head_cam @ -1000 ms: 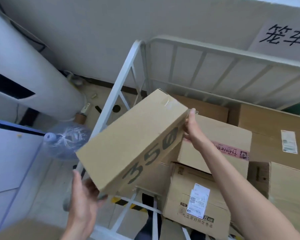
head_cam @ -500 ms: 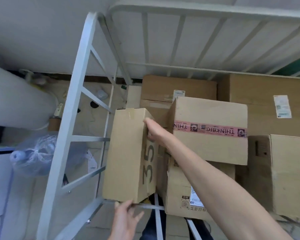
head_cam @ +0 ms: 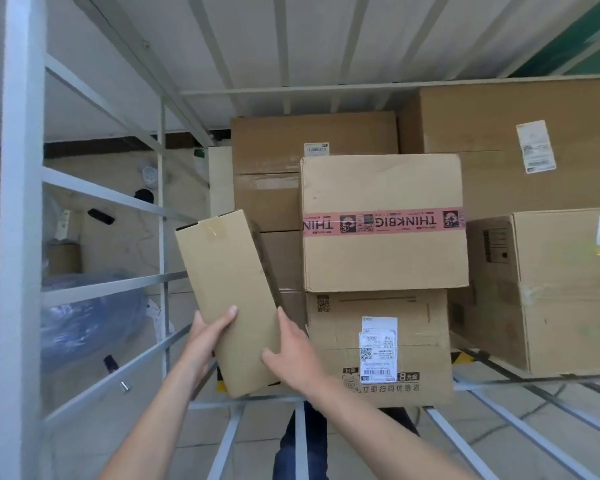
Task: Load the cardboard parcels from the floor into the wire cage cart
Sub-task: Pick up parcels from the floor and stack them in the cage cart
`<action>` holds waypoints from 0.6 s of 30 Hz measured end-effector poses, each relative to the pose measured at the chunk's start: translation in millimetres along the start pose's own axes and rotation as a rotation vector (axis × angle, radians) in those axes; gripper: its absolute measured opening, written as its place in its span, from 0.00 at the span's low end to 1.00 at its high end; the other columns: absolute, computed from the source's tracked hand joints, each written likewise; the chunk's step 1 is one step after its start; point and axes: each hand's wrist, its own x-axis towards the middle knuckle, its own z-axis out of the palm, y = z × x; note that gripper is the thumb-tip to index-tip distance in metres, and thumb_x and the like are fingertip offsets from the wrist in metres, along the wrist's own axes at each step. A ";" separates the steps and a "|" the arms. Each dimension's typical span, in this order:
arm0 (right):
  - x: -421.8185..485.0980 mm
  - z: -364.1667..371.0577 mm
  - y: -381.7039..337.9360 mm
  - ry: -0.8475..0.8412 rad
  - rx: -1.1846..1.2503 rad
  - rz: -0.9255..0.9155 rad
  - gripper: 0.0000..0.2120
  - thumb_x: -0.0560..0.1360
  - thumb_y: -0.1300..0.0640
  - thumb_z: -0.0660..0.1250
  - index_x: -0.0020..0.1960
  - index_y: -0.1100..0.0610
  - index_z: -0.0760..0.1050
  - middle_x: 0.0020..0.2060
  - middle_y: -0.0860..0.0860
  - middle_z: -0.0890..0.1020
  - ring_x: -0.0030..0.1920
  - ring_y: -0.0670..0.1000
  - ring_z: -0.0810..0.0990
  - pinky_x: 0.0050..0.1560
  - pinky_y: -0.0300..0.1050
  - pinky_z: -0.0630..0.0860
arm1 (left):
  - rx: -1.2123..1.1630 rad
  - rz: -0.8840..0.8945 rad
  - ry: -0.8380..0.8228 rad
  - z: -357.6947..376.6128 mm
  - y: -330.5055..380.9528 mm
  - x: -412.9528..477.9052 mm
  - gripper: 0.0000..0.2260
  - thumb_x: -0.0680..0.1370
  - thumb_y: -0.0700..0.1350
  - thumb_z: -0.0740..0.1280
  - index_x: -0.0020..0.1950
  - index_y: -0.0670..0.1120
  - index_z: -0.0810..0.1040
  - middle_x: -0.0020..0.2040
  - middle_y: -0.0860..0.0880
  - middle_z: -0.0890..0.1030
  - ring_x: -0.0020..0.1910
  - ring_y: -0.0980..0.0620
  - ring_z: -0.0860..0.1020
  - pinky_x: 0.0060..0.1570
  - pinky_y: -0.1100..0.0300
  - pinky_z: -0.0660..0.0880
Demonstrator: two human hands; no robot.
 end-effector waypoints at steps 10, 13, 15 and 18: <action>-41.4 7.6 41.5 -0.008 0.273 0.197 0.37 0.73 0.52 0.67 0.79 0.54 0.55 0.70 0.50 0.66 0.72 0.51 0.66 0.72 0.47 0.65 | 0.136 0.031 -0.108 35.2 -17.8 -9.3 0.24 0.69 0.46 0.78 0.62 0.49 0.75 0.55 0.49 0.86 0.51 0.51 0.85 0.45 0.58 0.80; -48.0 -6.5 53.3 -0.023 0.307 0.210 0.34 0.75 0.53 0.66 0.79 0.53 0.58 0.71 0.48 0.66 0.71 0.49 0.68 0.70 0.45 0.66 | 0.126 0.015 -0.103 46.9 -27.0 -14.7 0.22 0.72 0.44 0.76 0.63 0.49 0.74 0.56 0.48 0.85 0.54 0.48 0.84 0.52 0.52 0.79; -50.4 -15.4 57.2 -0.076 0.344 0.198 0.34 0.75 0.52 0.65 0.78 0.51 0.59 0.71 0.47 0.67 0.69 0.47 0.70 0.68 0.43 0.68 | 0.109 0.012 -0.093 49.4 -28.8 -15.1 0.21 0.73 0.43 0.76 0.63 0.49 0.74 0.55 0.48 0.85 0.55 0.47 0.83 0.52 0.52 0.79; -46.8 -23.7 61.3 -0.130 0.370 0.181 0.33 0.73 0.50 0.66 0.76 0.50 0.62 0.70 0.47 0.70 0.67 0.47 0.73 0.68 0.46 0.70 | 0.090 0.010 -0.093 51.5 -30.3 -13.4 0.20 0.73 0.42 0.75 0.63 0.48 0.75 0.55 0.48 0.86 0.56 0.45 0.83 0.53 0.50 0.79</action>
